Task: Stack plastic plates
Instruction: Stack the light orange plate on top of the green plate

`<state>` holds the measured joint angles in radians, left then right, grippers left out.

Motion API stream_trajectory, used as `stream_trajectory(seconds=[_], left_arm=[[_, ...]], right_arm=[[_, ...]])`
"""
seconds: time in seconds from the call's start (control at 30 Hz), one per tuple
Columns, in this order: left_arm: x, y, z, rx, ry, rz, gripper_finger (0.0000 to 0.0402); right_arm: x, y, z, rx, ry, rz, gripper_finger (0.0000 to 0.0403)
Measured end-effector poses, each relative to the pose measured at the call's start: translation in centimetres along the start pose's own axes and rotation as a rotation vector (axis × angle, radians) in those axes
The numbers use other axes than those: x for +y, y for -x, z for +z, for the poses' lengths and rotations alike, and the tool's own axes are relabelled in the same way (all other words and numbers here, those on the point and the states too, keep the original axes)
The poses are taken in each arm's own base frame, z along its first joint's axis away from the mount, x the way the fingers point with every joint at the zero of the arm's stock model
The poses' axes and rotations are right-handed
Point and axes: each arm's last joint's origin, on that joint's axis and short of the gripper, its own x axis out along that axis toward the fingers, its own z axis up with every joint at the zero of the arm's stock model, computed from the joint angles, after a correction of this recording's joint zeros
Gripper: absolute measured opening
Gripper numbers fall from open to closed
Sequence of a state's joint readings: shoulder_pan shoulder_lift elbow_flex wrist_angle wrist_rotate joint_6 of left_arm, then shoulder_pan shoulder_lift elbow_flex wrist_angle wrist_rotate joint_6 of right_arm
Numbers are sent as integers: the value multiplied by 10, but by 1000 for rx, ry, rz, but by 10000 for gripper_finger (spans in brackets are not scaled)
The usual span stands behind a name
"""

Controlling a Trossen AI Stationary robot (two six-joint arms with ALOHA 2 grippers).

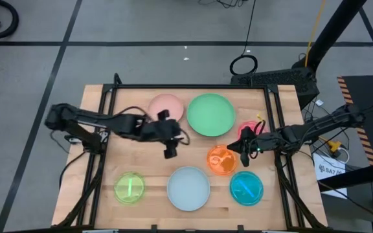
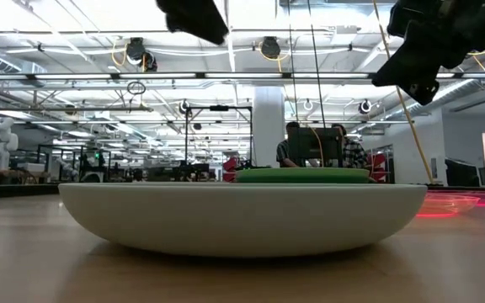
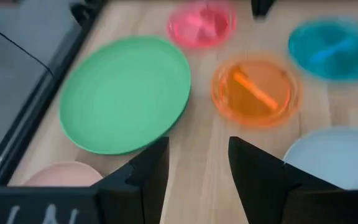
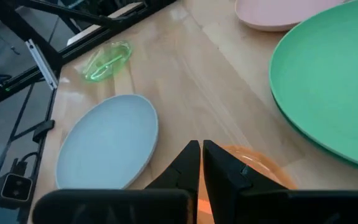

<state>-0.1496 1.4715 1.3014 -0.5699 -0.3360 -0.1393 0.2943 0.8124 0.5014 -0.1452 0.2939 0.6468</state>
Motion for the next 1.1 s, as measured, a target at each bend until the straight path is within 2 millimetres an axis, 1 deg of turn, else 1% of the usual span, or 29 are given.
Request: stream_trajectory(seconds=[0.07,0.13,0.2,0.3,0.47,0.6,0.67,0.77,0.93,1.03,1.1], left_arm=[[-3,11,-12,-28,23,25,172],[-5,17,-22,-40,34,63,172],[-7,22,-33,-31,22,124,172],[-7,27,-42,-20,-8,224,172],[0,33,-59,68,-62,457,172],[9,39,-70,119,-112,647,172],[12,42,-74,136,-137,713,172],[18,50,-79,166,-170,749,172],[25,68,-77,146,-203,737,172],[29,82,-77,117,-205,720,172],[31,89,-80,74,-189,701,172]], right_arm=[[1,-3,3,-9,-6,-5,15],[3,-6,10,-13,-3,-38,15],[8,-9,19,-7,24,-64,15],[16,-15,36,24,72,-105,15],[31,-28,65,94,131,-177,15],[41,-44,86,141,216,-218,15],[45,-55,97,150,260,-233,15],[48,-73,115,172,334,-263,15],[44,-106,147,210,443,-307,15],[38,-125,168,219,485,-290,15],[31,-138,180,221,502,-286,15]])
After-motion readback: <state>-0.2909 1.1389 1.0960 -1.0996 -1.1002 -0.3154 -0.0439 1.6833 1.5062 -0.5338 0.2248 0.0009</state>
